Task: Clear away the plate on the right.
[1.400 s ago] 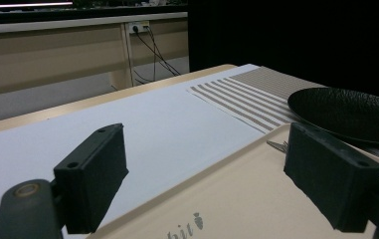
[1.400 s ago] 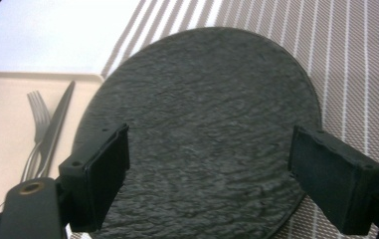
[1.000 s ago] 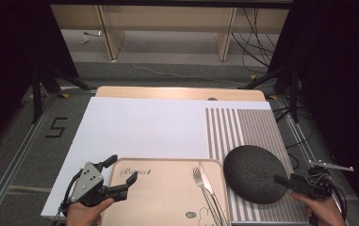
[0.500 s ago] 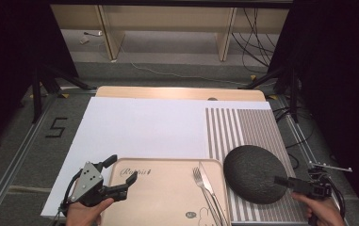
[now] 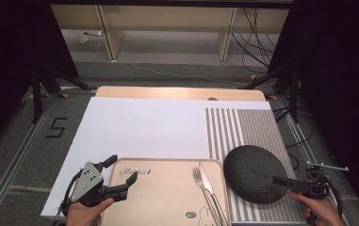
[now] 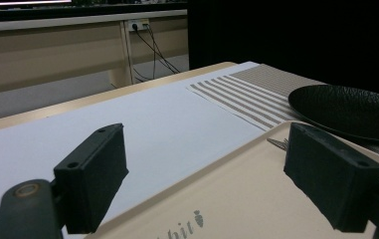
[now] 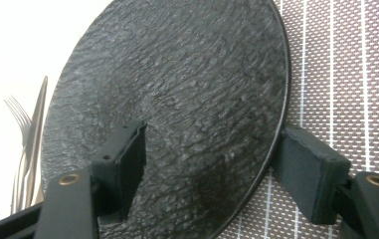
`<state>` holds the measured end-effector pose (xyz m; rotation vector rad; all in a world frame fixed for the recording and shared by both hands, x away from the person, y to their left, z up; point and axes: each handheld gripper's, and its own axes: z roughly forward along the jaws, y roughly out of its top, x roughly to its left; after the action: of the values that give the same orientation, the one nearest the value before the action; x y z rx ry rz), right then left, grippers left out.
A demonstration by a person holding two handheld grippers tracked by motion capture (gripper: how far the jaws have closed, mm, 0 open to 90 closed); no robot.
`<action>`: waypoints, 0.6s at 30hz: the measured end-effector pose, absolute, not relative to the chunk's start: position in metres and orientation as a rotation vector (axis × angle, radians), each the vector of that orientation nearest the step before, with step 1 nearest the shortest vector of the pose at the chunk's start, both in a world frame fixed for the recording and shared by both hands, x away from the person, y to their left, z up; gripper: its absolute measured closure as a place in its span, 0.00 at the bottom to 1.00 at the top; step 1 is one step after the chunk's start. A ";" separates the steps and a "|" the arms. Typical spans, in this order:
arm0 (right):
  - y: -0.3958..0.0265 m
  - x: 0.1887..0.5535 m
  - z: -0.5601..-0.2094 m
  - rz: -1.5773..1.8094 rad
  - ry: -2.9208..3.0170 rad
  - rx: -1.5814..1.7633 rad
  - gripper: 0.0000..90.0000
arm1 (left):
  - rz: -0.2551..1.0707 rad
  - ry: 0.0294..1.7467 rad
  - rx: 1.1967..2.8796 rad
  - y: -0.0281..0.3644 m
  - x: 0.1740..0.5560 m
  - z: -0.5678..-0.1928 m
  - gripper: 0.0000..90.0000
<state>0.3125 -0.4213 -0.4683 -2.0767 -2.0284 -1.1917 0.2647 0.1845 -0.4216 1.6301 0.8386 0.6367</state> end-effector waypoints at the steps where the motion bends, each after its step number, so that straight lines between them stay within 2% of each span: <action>1: -0.422 0.313 -0.469 -1.194 -2.019 -2.076 0.36 | 0.636 0.839 1.630 0.185 0.265 -0.422 0.18; 18: -0.429 0.313 -0.475 -1.221 -1.881 -2.110 0.52 | 0.638 0.834 1.640 0.184 0.265 -0.422 0.18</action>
<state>0.3130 -0.4290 -0.4752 -2.1103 -1.8814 -1.2206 0.2654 0.1837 -0.4221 1.6401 0.8342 0.6377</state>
